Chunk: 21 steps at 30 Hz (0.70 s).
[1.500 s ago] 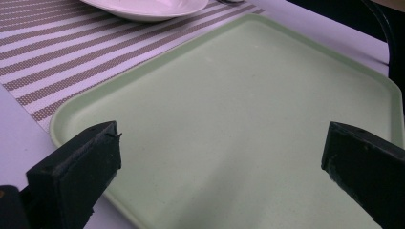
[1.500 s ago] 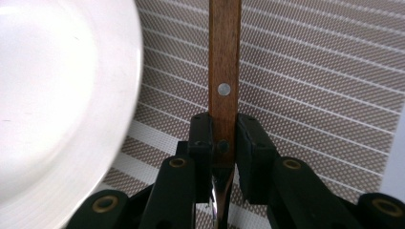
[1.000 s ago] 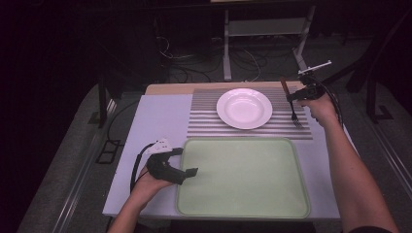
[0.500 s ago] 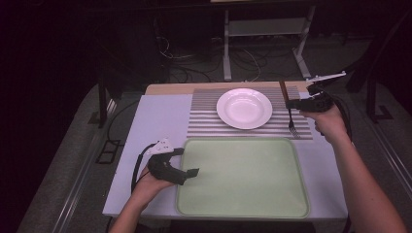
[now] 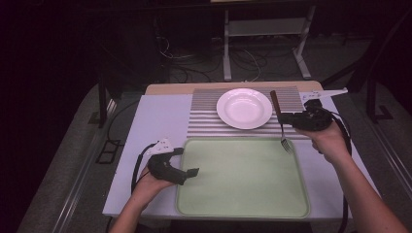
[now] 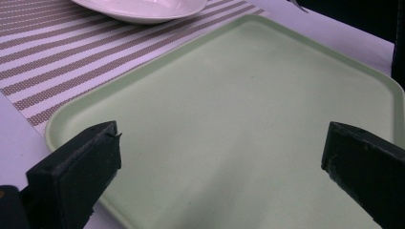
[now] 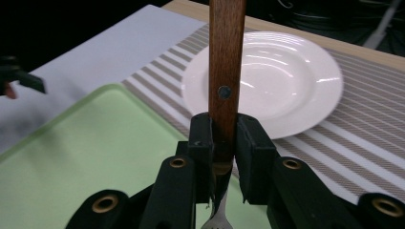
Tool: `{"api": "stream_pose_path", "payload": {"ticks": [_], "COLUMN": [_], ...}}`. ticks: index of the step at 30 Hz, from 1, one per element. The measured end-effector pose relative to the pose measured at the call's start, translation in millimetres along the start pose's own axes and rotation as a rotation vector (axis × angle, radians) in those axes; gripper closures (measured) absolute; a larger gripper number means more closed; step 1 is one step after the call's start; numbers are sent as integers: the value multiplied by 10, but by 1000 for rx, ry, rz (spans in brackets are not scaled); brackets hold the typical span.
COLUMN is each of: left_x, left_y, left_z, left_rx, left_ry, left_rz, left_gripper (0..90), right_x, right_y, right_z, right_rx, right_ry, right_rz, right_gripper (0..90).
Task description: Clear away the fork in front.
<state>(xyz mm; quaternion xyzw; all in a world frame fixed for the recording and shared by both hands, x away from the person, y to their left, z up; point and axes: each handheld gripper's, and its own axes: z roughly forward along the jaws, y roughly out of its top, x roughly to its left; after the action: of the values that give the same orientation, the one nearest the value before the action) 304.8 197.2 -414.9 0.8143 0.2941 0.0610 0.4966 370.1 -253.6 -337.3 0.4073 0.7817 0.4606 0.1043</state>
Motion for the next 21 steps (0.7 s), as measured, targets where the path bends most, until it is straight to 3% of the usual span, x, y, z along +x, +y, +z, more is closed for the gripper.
{"api": "stream_pose_path", "payload": {"ticks": [9,21], "left_x": [-29,-125], "left_y": [26,123], "left_z": [8,17], "left_rx": [-14,-38], "left_ry": [-2,-4], "left_rz": [-4,13], "left_gripper": [0,0], "right_x": [297,495], "right_y": [-203,-491], "right_z": [-7,47], "right_rx": [-8,-5], "right_ry": [69,138], "right_rz": [-46,-54], "right_gripper": [765,765]}}
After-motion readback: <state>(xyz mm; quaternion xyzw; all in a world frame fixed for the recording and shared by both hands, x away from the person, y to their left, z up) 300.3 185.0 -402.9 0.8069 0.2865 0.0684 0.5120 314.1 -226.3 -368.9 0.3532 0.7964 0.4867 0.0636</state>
